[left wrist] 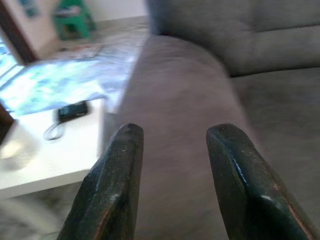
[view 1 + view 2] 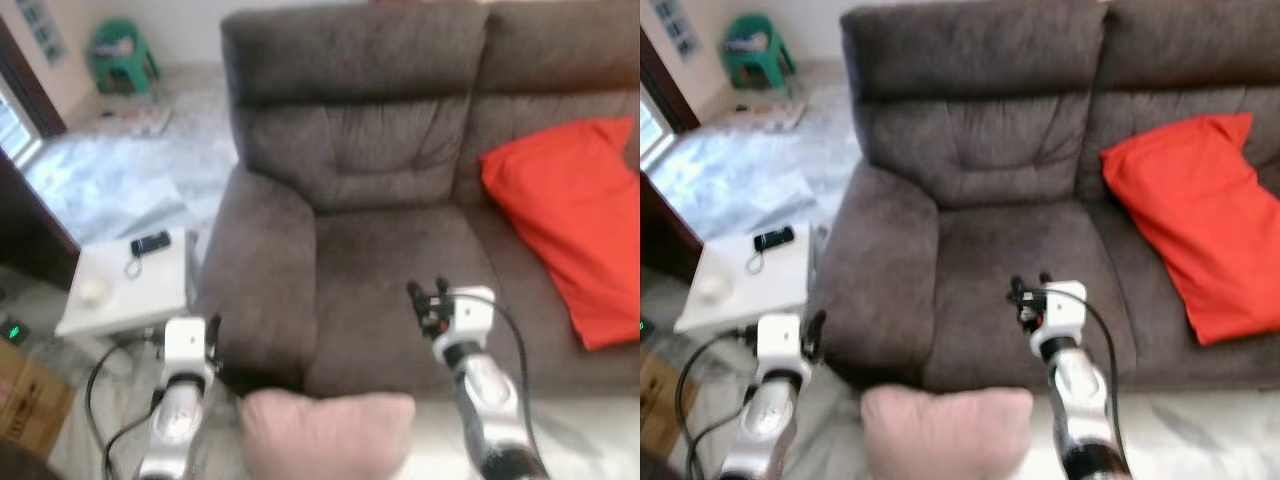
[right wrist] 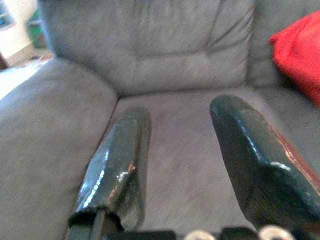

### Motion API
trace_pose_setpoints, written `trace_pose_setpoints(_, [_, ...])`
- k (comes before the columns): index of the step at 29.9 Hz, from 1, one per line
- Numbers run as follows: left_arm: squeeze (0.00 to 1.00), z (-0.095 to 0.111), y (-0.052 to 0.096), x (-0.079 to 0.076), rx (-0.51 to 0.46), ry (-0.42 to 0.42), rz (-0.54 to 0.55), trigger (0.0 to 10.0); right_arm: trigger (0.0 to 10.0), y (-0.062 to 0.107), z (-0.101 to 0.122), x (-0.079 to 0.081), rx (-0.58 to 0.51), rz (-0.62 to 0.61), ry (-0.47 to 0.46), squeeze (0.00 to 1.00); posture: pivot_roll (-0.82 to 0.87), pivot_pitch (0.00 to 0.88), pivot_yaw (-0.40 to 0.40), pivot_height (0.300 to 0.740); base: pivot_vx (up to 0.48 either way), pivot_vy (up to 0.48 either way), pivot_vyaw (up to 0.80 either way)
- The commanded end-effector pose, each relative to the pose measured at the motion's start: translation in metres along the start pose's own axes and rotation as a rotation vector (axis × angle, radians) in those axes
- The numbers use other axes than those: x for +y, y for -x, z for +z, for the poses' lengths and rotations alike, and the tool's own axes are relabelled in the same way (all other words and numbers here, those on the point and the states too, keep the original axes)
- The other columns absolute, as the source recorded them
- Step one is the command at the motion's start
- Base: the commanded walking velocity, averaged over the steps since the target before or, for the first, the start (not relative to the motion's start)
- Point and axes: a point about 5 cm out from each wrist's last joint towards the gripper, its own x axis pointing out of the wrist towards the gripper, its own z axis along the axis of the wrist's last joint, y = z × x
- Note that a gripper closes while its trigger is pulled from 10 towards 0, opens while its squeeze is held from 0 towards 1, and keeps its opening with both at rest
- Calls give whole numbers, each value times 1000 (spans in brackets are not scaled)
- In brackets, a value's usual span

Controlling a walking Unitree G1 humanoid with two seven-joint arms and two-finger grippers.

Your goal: Move the pillow to the sofa from floor

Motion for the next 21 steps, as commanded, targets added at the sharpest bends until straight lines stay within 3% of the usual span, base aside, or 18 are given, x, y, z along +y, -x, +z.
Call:
trace_pose_setpoints(1, [0, -3, 1, 13, 19, -32, 14, 10000, 10000, -6, 5, 11, -24, 22, -18, 0, -58, 42, 26, 740, 364, 0, 0])
trace_pose_setpoints(6, [0, -1, 2, 11, 11, -35, -22, 10000, 10000, -6, 4, 11, -17, 22, -23, 0, -54, 51, 26, 740, 99, 0, 0])
trace_pose_setpoints(21, [0, 14, 12, 16, -87, -50, 31, 10000, 10000, 0, 3, 6, -42, 0, -34, 0, -49, 74, 35, 740, 0, 0, 0])
